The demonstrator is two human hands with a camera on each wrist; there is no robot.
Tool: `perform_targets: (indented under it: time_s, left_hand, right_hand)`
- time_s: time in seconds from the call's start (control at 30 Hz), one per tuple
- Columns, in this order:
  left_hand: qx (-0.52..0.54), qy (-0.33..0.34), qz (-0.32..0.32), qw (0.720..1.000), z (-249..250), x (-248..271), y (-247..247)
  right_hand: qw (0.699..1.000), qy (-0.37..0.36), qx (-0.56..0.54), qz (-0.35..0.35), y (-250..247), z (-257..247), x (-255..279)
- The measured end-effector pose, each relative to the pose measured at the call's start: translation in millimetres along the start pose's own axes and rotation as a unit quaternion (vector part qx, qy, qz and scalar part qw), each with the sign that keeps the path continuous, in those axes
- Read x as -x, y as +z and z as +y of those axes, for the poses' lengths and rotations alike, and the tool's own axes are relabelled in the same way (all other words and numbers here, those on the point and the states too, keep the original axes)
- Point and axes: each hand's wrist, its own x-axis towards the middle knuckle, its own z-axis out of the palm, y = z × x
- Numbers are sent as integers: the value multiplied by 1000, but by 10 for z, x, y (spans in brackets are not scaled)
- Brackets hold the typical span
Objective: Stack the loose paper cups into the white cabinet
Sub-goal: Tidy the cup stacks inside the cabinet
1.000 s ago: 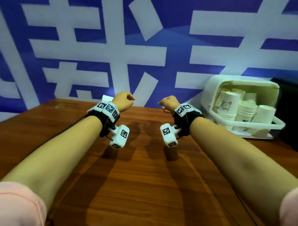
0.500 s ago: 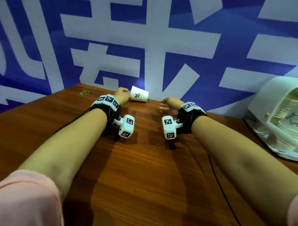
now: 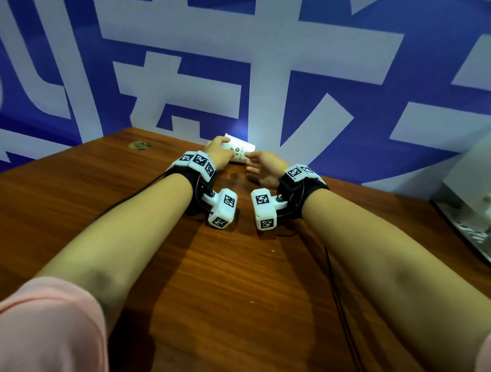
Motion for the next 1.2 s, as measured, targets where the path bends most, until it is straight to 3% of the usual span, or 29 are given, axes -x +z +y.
perform_targets:
  time_s: [0.17, 0.5, 0.7, 0.8, 0.9, 1.07, 1.2]
  left_hand:
    - [-25, -12, 1, 1000, 1, -51, 4]
    - [3, -2, 16, 1000, 52, 34, 56]
    - [40, -46, -37, 997, 255, 357, -5]
    - [8, -18, -53, 998, 487, 543, 54]
    - [17, -3, -83, 996, 842, 808, 202]
    - [156, 16, -156, 975, 1600, 1328, 578]
    - [199, 37, -206, 957, 2212, 1768, 1023]
  right_hand:
    - [999, -1, 30, 44, -50, -25, -18]
    - [999, -20, 27, 37, -116, -6, 19]
    - [998, -51, 23, 30, -301, -66, 327]
    - [995, -97, -36, 9, -425, -171, 585]
    - [982, -181, -21, 39, -619, -313, 922]
    - [951, -298, -1, 76, -1198, -544, 1565]
    - [932, -337, 13, 134, -1825, -685, 2078]
